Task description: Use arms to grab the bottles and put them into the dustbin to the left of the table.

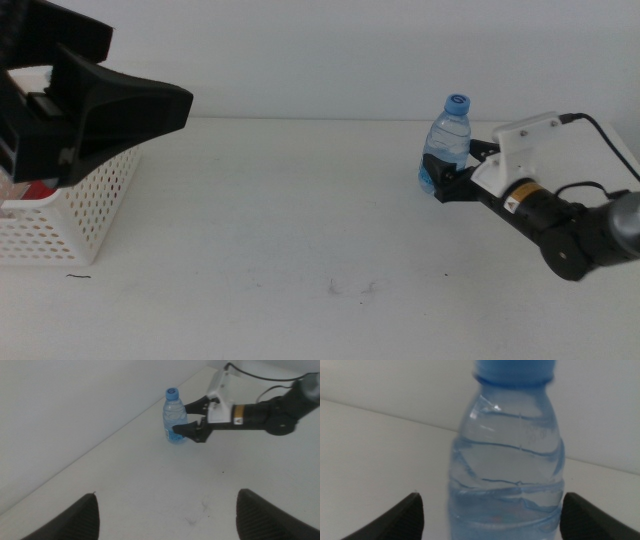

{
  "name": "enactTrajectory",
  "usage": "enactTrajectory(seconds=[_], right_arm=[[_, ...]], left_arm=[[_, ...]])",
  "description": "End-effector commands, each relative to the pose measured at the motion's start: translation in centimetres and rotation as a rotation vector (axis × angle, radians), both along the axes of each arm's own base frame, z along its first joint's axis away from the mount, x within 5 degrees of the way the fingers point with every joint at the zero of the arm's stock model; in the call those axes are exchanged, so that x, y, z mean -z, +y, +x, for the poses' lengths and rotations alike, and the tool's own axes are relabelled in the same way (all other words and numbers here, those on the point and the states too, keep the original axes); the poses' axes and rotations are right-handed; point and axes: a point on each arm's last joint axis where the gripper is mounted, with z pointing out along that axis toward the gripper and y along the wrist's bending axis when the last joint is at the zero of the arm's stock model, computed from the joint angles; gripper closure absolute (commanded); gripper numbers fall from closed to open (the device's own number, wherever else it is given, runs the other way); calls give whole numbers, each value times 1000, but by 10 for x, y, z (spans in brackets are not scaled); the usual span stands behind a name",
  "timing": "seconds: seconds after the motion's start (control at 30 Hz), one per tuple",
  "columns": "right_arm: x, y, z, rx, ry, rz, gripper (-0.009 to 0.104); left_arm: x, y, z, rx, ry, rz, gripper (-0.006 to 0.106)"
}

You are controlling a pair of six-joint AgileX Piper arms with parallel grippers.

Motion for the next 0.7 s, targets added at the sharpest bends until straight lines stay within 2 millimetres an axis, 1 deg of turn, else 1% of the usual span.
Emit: enactTrajectory(seconds=[0.0, 0.07, 0.1, 0.13, 0.17, 0.23, 0.27, 0.3, 0.37, 0.4, 0.47, 0.5, 0.57, 0.63, 0.67], right_arm=[[5, 2, 14, 15, 2, -5, 3], [10, 4, 25, 24, 1, -3, 7], [12, 4, 30, 26, 14, -13, 13], [13, 6, 32, 21, 40, -32, 25], [14, 9, 33, 17, 65, -50, 45], [8, 20, 31, -6, 86, -74, 98], [3, 28, 30, -18, 77, -61, 94], [-4, 39, 30, -42, 53, -54, 94], [-19, 65, 30, -95, 13, -45, 98], [-27, 81, 31, -125, -5, -45, 98], [-37, 110, 36, -175, -29, -54, 98], [-40, 126, 38, -200, -39, -53, 98], [-38, 153, 41, -245, -59, -47, 98], [-30, 175, 44, -277, -67, -40, 98], [-23, 182, 44, -289, -64, -42, 98]], left_arm=[[-2, 0, -1, -3, -8, -14, 7], [-2, 0, -1, -3, -8, -14, 7], [-2, 0, -1, -3, -8, -14, 7], [-2, 0, -1, -3, -8, -14, 7], [-2, 0, -1, -3, -8, -14, 7], [-2, 0, -1, -3, -8, -14, 7], [-2, 0, -1, -3, -8, -14, 7], [-2, 0, -1, -3, -8, -14, 7], [-2, 0, -1, -3, -8, -14, 7], [-2, 0, -1, -3, -8, -14, 7], [-2, 0, -1, -3, -8, -14, 7], [-2, 0, -1, -3, -8, -14, 7], [-2, 0, -1, -3, -8, -14, 7], [-2, 0, -1, -3, -8, -14, 7], [-2, 0, -1, -3, -8, -14, 7]])
